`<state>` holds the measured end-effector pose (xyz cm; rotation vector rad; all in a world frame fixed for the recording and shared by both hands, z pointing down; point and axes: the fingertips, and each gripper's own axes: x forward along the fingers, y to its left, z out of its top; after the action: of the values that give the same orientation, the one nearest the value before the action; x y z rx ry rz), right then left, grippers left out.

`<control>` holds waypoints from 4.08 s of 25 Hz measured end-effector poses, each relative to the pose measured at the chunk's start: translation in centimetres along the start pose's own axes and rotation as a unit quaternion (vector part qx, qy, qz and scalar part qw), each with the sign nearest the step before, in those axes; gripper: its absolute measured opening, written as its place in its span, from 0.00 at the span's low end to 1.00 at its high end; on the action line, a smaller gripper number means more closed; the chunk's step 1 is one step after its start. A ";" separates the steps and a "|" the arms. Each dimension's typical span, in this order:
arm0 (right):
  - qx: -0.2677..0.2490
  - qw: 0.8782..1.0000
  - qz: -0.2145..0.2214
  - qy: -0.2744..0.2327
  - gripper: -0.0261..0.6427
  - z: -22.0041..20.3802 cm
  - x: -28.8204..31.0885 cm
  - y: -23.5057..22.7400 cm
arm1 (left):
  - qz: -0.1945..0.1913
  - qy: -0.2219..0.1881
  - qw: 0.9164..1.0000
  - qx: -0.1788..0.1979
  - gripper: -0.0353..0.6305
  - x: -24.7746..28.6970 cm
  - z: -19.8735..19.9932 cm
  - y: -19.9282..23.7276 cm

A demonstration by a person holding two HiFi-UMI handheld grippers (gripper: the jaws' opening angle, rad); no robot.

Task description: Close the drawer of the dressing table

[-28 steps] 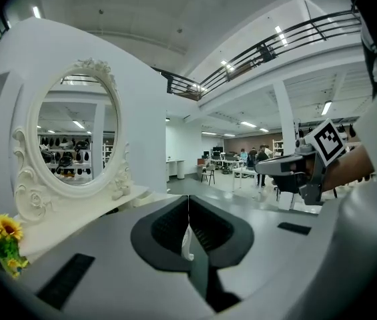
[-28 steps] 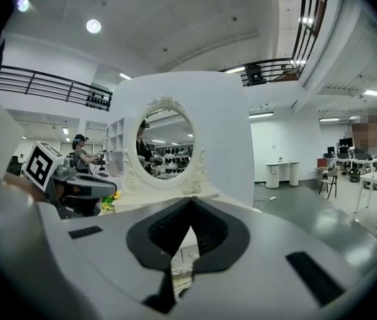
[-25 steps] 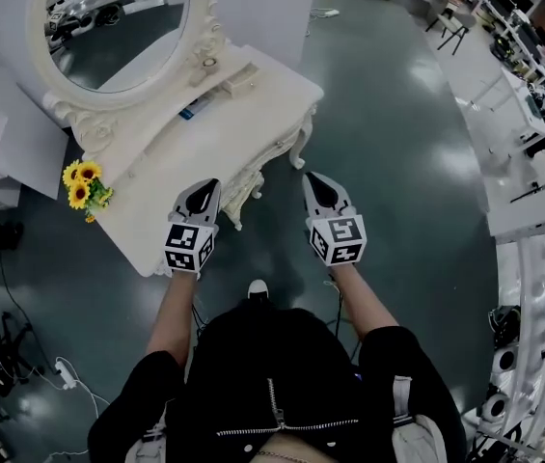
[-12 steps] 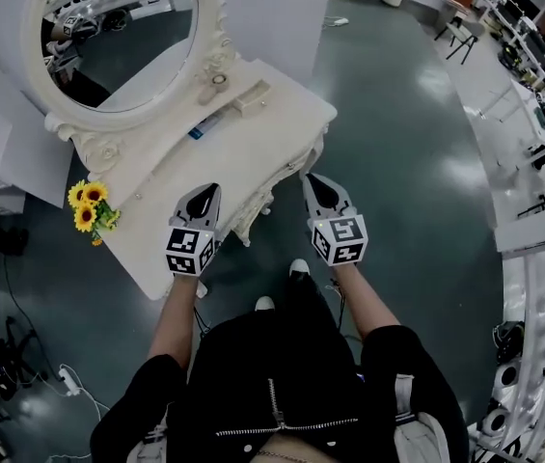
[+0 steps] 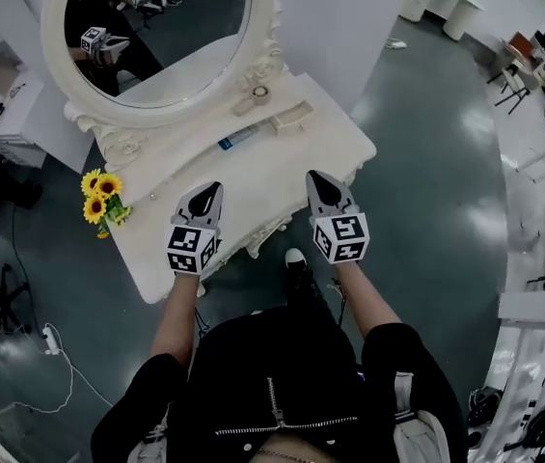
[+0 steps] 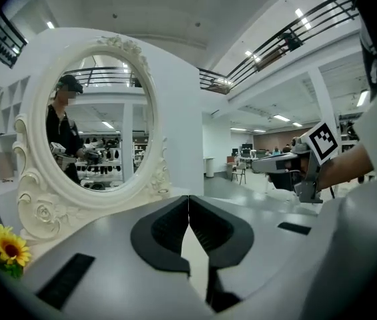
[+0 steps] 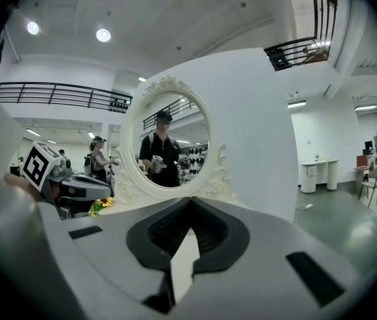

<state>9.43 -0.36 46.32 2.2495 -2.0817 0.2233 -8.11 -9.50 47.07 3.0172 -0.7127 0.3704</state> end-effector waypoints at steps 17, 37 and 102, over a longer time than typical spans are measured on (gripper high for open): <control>-0.050 0.971 0.235 -0.002 0.05 5.3 18.7 -1.6 | 0.231 0.007 0.972 -0.054 0.09 5.2 2.7 8.5; -0.061 0.969 0.238 -0.009 0.14 5.8 21.0 -2.6 | 0.232 0.007 0.971 -0.061 0.09 7.4 2.6 9.7; -0.036 0.942 0.067 0.328 0.19 -22.3 27.9 -17.3 | 0.251 0.079 0.959 -0.110 0.09 7.4 -3.9 13.4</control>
<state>27.33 -23.15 73.46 1.6620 -1.8215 0.7696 -8.50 -24.49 52.07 2.5327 -1.3972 0.4933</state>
